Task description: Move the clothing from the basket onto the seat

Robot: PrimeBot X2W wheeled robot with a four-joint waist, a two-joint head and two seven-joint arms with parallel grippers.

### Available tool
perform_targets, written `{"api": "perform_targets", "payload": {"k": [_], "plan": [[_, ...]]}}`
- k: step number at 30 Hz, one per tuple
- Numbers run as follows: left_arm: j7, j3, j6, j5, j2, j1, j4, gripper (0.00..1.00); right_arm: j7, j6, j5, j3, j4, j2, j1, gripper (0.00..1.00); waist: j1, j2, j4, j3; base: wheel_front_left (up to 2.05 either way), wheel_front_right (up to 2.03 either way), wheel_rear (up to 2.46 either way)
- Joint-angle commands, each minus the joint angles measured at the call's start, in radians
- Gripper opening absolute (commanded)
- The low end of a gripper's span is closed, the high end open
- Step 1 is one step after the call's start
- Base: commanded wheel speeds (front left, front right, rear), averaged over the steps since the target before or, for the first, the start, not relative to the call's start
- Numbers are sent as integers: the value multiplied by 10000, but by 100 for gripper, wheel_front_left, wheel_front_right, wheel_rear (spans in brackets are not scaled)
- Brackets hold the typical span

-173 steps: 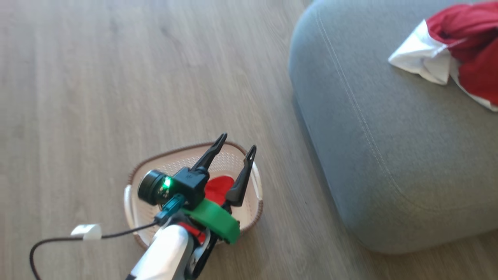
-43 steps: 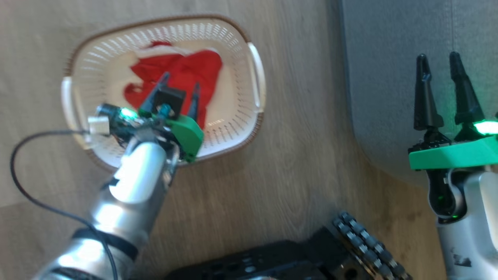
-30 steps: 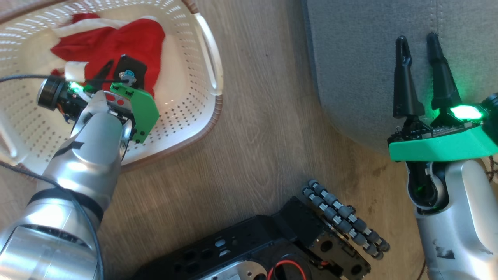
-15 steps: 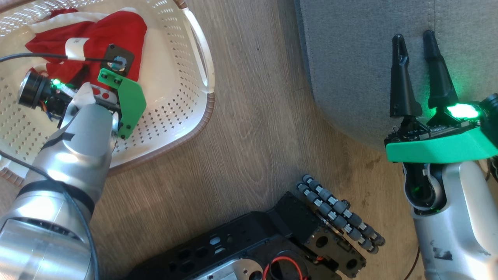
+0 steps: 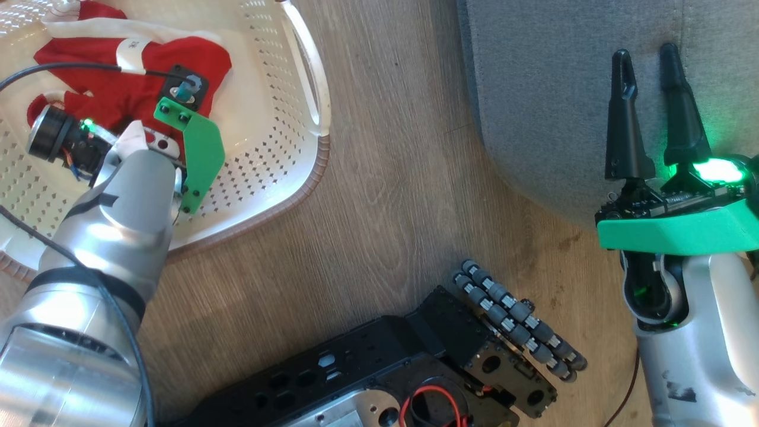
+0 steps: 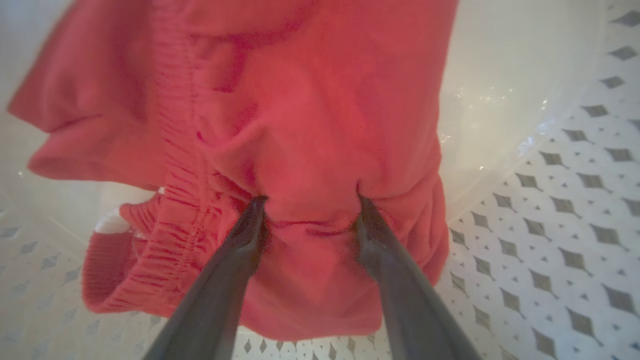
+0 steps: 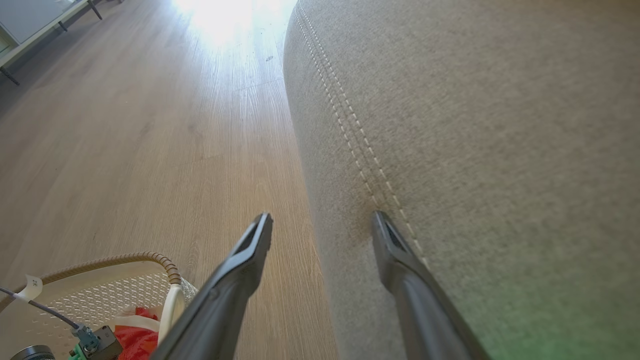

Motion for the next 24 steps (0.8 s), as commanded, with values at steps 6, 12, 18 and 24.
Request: {"api": "perform_targets", "payload": {"k": [6, 12, 18, 24], "plan": [[6, 89, 56, -104, 101, 94, -66, 0, 265, -84, 124, 170, 610, -94, 793, 100, 0, -1, 2, 0, 0, 0, 0], [-213, 81, 40, -236, 256, 100, -66, 0, 265, -84, 102, 208, 633, -90, 569, 100, 0, -1, -21, -133, 0, 0, 0], [-809, 247, 49, -551, 239, 165, -66, 0, 265, -84, 71, 298, 755, -91, 213, 100, 0, -1, -67, -481, 0, 0, 0], [-1893, 475, 40, -943, 129, 451, -66, 0, 265, -84, 24, 378, 903, -108, -227, 100, 0, -1, 28, -1121, 0, 0, 0]]}}
